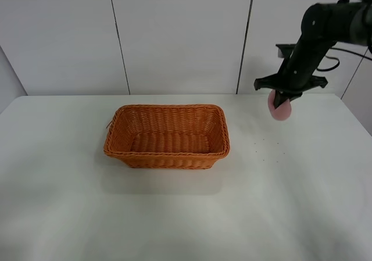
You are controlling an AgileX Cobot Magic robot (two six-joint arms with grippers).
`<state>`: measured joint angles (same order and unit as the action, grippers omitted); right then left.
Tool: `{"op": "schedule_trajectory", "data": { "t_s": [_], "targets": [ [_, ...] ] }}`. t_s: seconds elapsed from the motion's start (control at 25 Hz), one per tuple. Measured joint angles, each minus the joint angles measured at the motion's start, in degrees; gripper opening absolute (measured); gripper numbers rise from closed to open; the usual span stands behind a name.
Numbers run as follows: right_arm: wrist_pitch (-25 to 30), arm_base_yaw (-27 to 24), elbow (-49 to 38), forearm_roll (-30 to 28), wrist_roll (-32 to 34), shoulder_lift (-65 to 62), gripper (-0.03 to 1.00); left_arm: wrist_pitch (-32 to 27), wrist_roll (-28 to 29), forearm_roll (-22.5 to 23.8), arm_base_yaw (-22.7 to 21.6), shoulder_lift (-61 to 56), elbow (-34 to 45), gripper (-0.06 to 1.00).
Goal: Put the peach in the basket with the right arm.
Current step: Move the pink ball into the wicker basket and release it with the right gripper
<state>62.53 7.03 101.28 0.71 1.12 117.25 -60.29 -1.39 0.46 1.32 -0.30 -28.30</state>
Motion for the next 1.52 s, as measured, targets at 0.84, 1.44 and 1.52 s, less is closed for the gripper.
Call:
{"op": "schedule_trajectory", "data": {
  "t_s": [0.84,1.44,1.52],
  "targets": [
    [6.9,18.1,9.3,-1.3,-0.1,-0.2,0.0,0.0,0.0,0.0,0.0,0.0,0.0,0.99],
    [-7.7,32.7,9.3,-1.2,0.0,12.1,0.0,0.0,0.0,0.0,0.0,0.0,0.0,0.99],
    [-8.7,32.5,9.3,-1.4,0.0,14.0,0.0,0.0,0.0,0.0,0.0,0.0,0.0,0.99]
  ]
}}
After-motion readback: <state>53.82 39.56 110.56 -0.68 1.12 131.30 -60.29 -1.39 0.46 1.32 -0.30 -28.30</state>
